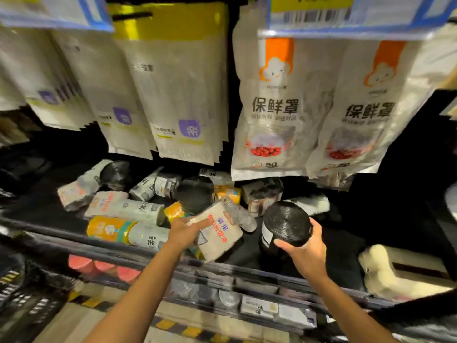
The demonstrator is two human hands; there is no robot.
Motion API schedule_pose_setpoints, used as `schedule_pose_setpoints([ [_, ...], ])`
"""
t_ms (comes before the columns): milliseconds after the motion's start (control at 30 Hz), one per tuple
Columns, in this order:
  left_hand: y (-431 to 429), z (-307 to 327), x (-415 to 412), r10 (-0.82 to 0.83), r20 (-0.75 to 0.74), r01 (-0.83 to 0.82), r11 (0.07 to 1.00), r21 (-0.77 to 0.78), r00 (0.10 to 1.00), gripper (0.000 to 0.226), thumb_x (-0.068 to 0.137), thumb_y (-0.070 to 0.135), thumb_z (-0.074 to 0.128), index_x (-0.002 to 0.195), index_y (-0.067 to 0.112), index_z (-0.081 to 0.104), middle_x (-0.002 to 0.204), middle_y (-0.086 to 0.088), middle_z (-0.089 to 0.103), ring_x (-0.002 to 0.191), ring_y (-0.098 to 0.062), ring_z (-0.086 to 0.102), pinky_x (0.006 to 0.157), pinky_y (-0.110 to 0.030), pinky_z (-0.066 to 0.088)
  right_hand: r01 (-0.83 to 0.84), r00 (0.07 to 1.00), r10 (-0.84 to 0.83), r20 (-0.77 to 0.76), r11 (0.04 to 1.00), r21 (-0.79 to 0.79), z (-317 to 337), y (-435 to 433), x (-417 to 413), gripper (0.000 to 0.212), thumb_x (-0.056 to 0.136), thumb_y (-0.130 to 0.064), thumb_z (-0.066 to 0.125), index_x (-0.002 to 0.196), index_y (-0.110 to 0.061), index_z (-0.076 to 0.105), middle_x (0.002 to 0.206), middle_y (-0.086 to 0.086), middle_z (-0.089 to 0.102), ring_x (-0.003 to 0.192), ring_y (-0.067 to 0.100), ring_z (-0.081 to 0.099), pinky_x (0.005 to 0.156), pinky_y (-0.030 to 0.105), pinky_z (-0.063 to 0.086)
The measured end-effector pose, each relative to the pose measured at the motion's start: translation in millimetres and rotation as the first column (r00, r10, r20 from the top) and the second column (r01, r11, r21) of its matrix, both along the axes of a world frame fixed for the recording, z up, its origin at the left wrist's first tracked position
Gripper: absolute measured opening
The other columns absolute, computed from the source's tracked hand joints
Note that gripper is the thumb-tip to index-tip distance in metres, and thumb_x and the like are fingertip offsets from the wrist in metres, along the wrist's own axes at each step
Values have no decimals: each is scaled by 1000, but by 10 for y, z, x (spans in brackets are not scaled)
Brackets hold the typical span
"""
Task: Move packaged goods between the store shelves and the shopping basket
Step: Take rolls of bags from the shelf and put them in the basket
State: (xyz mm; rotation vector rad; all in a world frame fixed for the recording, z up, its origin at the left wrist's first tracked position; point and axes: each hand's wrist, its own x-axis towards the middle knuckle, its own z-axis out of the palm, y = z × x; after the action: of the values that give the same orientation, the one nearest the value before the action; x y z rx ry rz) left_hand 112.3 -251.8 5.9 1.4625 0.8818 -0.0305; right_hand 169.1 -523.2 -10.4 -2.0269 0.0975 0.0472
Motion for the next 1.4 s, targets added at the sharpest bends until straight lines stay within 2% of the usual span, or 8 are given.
schedule_pose_setpoints([
  [100, 158, 230, -265, 65, 72, -58, 994, -98, 995, 23, 76, 20, 78, 90, 6, 68, 92, -13, 73, 89, -29, 67, 77, -40, 56, -128, 991, 127, 31, 992, 15, 257, 282, -134, 97, 57, -21, 90, 137, -16, 35, 129, 7, 53, 119, 28, 51, 96, 34, 41],
  [200, 423, 410, -638, 154, 133, -129, 976, -175, 979, 14, 83, 19, 71, 87, 7, 64, 70, -4, 73, 65, -16, 66, 54, -25, 51, -212, 970, 210, 118, 977, 2, 495, 671, -290, 96, 54, -19, 91, 134, -12, 39, 129, 8, 53, 118, 27, 51, 95, 31, 39],
  [367, 1125, 576, -1598, 281, 209, -211, 929, -303, 937, 45, 70, 27, 78, 106, 2, 68, 104, -15, 71, 92, -28, 69, 84, -39, 53, -400, 903, 386, 188, 915, 44, 837, 1515, -770, 96, 55, -14, 90, 135, -10, 37, 131, 8, 50, 120, 25, 49, 95, 29, 38],
  [633, 2183, 712, -3575, 602, 205, -511, 779, -364, 772, 34, 86, 19, 61, 112, -2, 63, 108, -21, 67, 61, -19, 67, 43, -21, 48, -650, 750, 619, 232, 754, 90, 1016, 3176, -1978, 91, 51, -8, 91, 129, -8, 43, 117, 0, 50, 111, 20, 51, 92, 27, 38],
  [800, 2692, 696, -4520, 767, 236, -660, 637, -398, 597, 31, 91, 13, 54, 120, 0, 59, 112, -20, 67, 92, -29, 65, 77, -38, 54, -781, 624, 756, 196, 611, 131, 954, 4022, -2681, 87, 54, -9, 90, 126, -13, 43, 112, -2, 53, 105, 18, 52, 88, 29, 39],
  [1133, 3742, 495, -5328, 905, 209, -774, 425, -469, 370, 26, 93, 11, 53, 118, 5, 57, 104, -15, 68, 90, -26, 65, 49, -28, 55, -912, 407, 904, 132, 394, 118, 609, 5732, -3222, 95, 51, -11, 92, 130, -14, 41, 116, -3, 53, 109, 15, 52, 93, 30, 42],
  [1300, 4587, 223, -5301, 944, 127, -824, 328, -461, 305, 33, 92, 11, 55, 124, 3, 56, 113, -17, 67, 95, -27, 65, 58, -31, 58, -932, 346, 936, 59, 336, 133, 410, 6714, -3186, 95, 52, -2, 90, 130, -15, 37, 113, 0, 50, 103, 13, 47, 86, 22, 35],
  [1400, 5062, 122, -5228, 954, 81, -835, 292, -467, 288, 33, 92, 11, 56, 124, 4, 56, 113, -17, 67, 100, -30, 65, 66, -36, 60, -952, 276, 961, -1, 273, 141, 260, 7276, -3088, 115, 50, 0, 90, 144, -17, 26, 119, -2, 48, 114, 16, 47, 98, 27, 37],
])
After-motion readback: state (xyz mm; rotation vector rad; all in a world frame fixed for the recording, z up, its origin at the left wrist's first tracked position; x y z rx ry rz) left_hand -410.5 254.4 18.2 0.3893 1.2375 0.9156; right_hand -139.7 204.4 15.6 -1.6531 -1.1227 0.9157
